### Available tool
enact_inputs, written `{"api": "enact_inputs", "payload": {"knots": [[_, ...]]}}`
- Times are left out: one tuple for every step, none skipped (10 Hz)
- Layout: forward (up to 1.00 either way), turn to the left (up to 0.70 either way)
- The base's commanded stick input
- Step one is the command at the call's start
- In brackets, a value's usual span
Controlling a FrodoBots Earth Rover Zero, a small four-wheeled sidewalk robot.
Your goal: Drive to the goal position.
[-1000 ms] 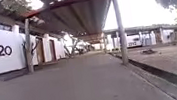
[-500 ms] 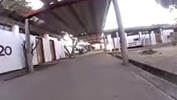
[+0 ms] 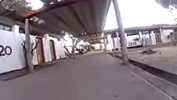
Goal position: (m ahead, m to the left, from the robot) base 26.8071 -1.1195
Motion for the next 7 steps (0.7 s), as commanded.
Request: {"api": "enact_inputs", "payload": {"knots": [[0.85, 0.00], [0.85, 0.00], [0.85, 0.00], [0.85, 0.00], [0.85, 0.00], [0.85, 0.00], [0.85, 0.00]]}}
